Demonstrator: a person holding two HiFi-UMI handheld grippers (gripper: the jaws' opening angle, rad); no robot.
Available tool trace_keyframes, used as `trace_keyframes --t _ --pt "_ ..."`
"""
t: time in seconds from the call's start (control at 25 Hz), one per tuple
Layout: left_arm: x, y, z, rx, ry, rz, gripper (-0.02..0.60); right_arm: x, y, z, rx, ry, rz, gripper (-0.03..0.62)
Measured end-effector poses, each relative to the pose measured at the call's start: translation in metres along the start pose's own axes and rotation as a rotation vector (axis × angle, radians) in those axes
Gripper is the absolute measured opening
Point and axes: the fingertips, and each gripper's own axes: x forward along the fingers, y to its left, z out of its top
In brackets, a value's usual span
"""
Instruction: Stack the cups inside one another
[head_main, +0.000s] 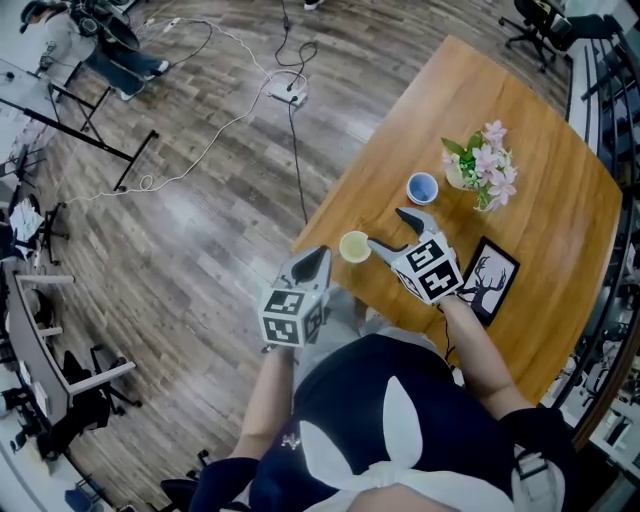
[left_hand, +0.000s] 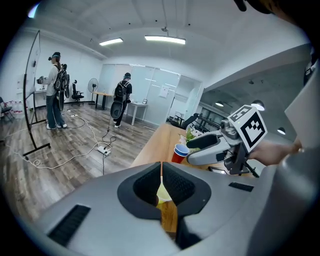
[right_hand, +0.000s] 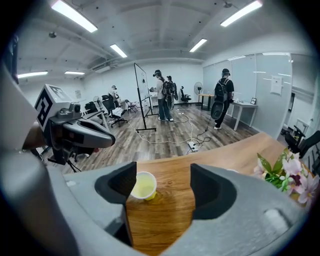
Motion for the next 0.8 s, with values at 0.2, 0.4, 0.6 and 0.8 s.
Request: trace_keyframes --t 0.2,0.4,0.6,0.8 --pt "-0.010 0.010 -0.008 -0.023 -0.012 0.036 0.026 0.012 0.021 0.000 -0.031 0.015 0.051 0.334" --pt "-0.017 0.020 -0.012 -0.051 -0.028 0.068 0.026 0.026 0.039 -0.005 -0.052 0.048 0.092 0.334" --pt "-0.021 0.026 -0.016 -0.056 -0.022 0.075 0.026 0.038 0.052 -0.011 -0.045 0.066 0.125 0.334" --pt "-0.022 0.030 -0.018 -0.058 -0.018 0.079 0.026 0.048 0.062 -0.018 -0.058 0.097 0.146 0.334"
